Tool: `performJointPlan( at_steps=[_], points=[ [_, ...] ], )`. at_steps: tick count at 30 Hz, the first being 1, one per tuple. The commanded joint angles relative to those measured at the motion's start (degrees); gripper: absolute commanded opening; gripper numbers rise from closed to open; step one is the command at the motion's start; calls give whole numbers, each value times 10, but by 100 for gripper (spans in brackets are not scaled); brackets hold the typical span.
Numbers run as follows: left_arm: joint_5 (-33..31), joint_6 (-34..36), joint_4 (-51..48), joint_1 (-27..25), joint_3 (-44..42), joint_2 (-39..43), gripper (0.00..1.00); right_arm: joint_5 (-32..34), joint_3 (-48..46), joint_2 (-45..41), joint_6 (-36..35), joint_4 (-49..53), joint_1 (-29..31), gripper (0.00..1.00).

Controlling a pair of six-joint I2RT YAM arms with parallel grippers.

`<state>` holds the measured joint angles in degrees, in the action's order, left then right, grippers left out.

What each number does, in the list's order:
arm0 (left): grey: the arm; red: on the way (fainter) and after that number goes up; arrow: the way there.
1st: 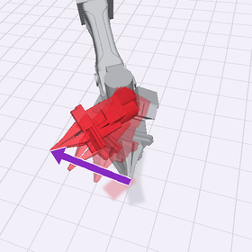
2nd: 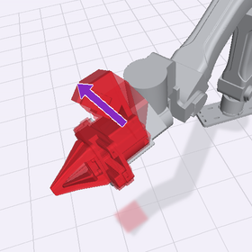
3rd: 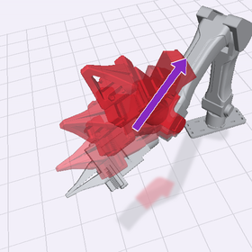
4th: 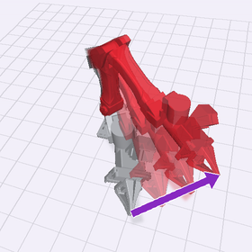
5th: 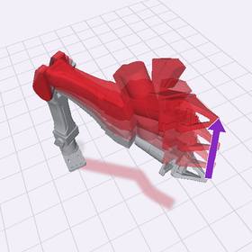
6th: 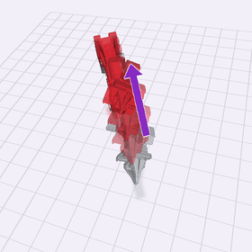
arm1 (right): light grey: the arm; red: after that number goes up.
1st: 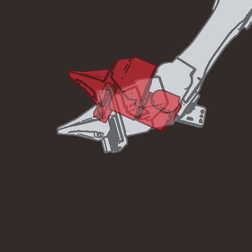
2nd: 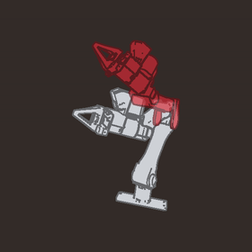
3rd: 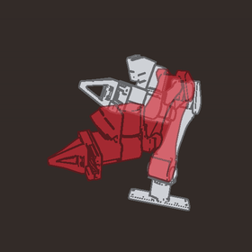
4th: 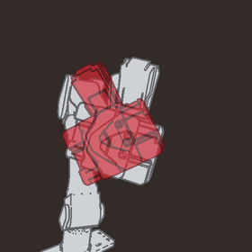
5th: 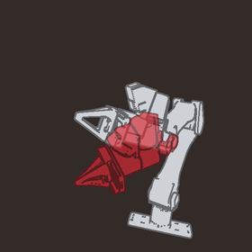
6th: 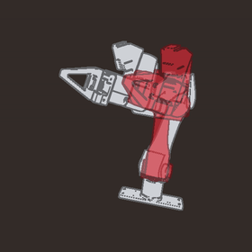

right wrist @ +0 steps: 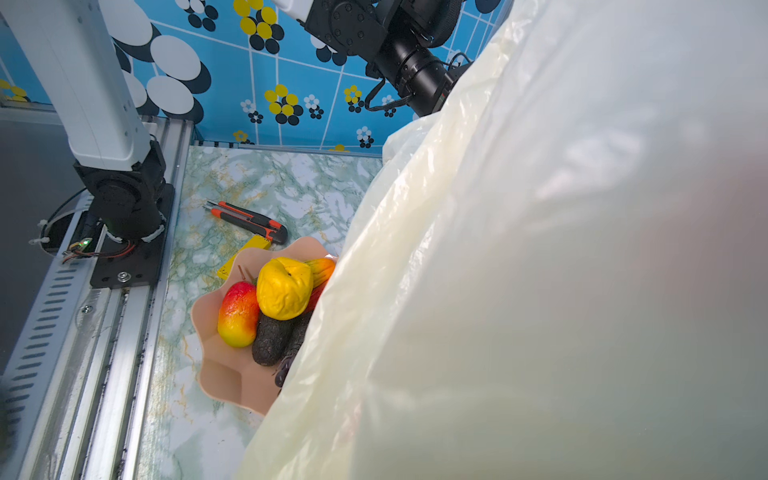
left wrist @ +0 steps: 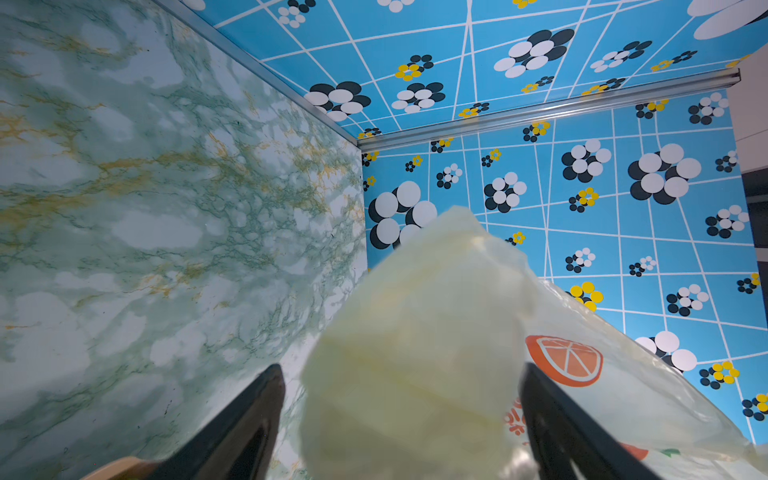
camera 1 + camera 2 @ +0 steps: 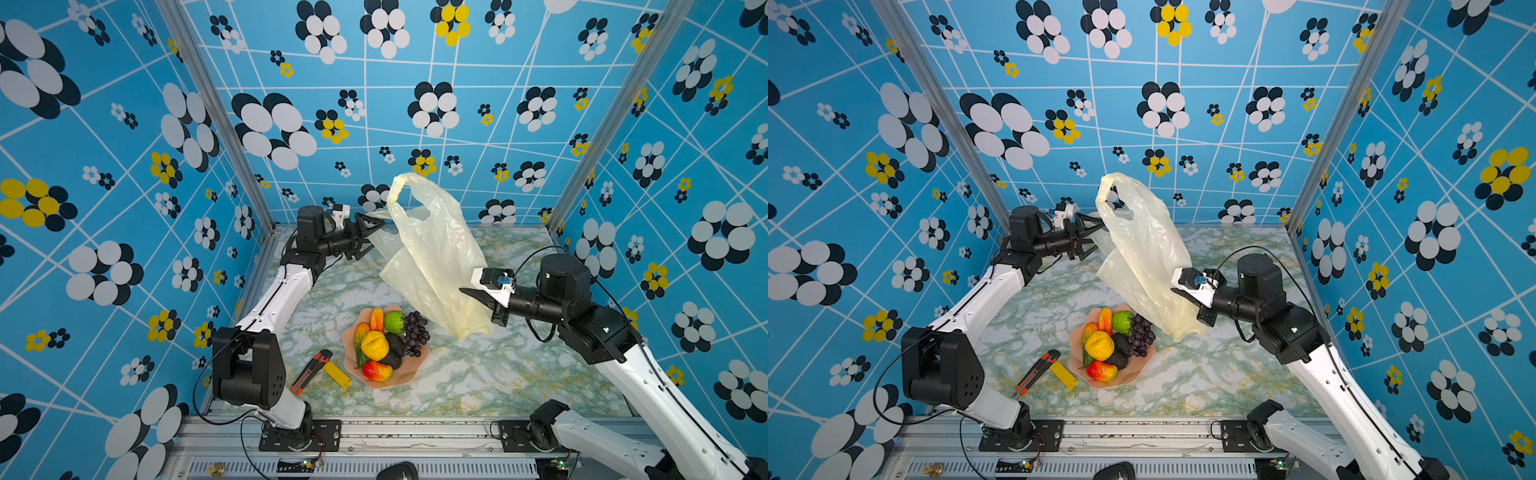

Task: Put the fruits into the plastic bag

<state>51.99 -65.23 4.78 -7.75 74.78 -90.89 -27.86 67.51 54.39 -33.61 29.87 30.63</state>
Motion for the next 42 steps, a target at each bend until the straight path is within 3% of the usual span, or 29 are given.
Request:
performJointPlan(
  at_steps=[1,7,15,19,22,24,26,28,29,35,42],
  points=[
    [12,-7,25,9,20,-10,87,-18,11,-6,14,17,6,0],
    [15,-9,28,12,28,-21,73,-18,4,-11,16,19,5,0],
    [17,-16,40,11,26,-24,44,-22,-4,-16,18,22,6,0],
    [15,-16,38,11,26,-24,14,-19,-8,-19,19,23,7,0],
    [12,-17,37,11,28,-24,4,-9,-13,-21,28,19,7,0],
    [6,-18,37,11,29,-21,2,5,-18,-23,42,7,7,2],
    [-9,-19,34,11,34,-18,0,31,-28,-30,69,-16,6,27],
    [-35,-18,23,12,40,-15,0,60,-40,-39,100,-40,7,44],
    [-50,-20,22,14,43,-15,0,76,-45,-43,114,-51,7,47],
    [-142,-11,-5,17,89,-23,0,205,-64,-56,265,-95,7,50],
    [-213,51,-74,4,232,-66,0,390,-39,-53,457,-52,6,55]
  ],
)
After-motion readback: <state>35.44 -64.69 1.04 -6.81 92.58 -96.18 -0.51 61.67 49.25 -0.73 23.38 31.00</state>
